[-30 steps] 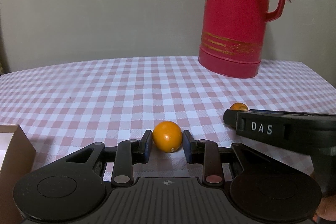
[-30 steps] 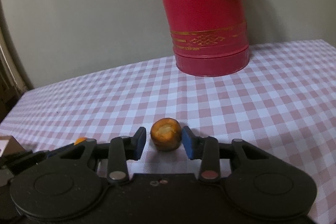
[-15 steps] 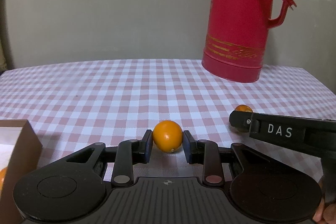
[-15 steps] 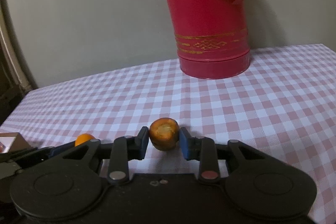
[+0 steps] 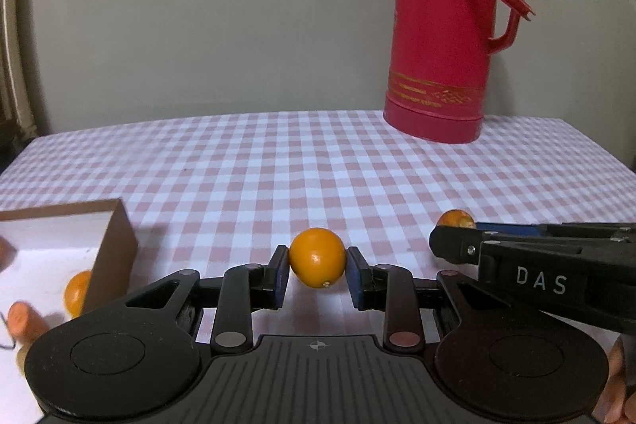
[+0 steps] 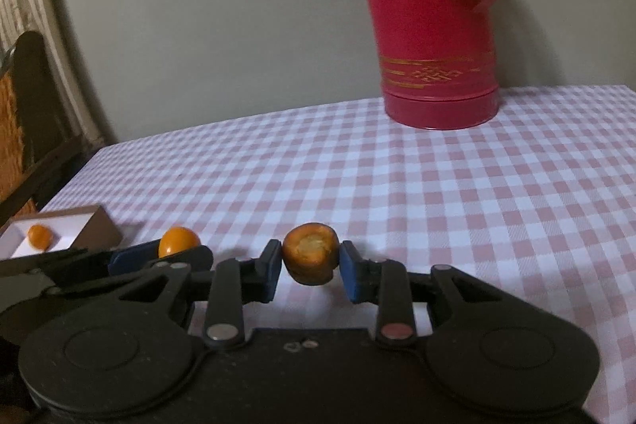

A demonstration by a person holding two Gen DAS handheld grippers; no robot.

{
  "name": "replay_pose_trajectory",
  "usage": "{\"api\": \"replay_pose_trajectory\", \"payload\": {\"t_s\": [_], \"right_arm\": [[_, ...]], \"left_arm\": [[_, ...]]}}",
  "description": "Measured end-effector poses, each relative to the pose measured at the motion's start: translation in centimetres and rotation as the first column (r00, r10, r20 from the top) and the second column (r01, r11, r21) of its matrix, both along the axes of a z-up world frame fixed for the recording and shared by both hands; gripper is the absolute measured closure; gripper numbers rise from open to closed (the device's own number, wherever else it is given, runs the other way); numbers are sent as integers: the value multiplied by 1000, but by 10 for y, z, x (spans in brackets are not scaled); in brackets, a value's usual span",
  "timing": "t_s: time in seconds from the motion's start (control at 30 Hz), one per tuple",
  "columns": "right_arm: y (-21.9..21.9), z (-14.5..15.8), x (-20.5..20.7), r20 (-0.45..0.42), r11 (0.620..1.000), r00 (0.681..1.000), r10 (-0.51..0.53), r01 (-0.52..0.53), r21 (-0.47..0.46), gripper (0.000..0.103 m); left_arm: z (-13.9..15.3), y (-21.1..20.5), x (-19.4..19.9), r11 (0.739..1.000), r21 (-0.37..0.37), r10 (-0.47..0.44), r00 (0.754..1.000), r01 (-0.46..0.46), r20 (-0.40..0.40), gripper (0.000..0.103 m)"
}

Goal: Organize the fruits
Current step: 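Carry the mandarin and brown fruit over the white box with both tools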

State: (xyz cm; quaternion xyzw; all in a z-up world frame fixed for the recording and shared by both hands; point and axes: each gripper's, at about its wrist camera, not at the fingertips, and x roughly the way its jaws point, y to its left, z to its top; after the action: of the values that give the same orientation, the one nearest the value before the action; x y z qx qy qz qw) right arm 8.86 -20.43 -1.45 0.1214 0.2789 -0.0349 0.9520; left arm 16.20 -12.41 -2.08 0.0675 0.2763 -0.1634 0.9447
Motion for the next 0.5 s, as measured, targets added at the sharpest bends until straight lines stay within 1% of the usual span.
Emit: {"api": "replay_pose_trajectory", "payload": {"t_s": [0.27,0.5], "right_arm": [[16,12,-23,16,1000,1000,10,-10,-4,80],[37,13,-42,2,999,999,42,-42,-7,80]], "left_arm": [[15,26,-35,1000,7,-2,999,2,39,72],[22,47,-54,1000,-3,9,999,-9,43,72]]}}
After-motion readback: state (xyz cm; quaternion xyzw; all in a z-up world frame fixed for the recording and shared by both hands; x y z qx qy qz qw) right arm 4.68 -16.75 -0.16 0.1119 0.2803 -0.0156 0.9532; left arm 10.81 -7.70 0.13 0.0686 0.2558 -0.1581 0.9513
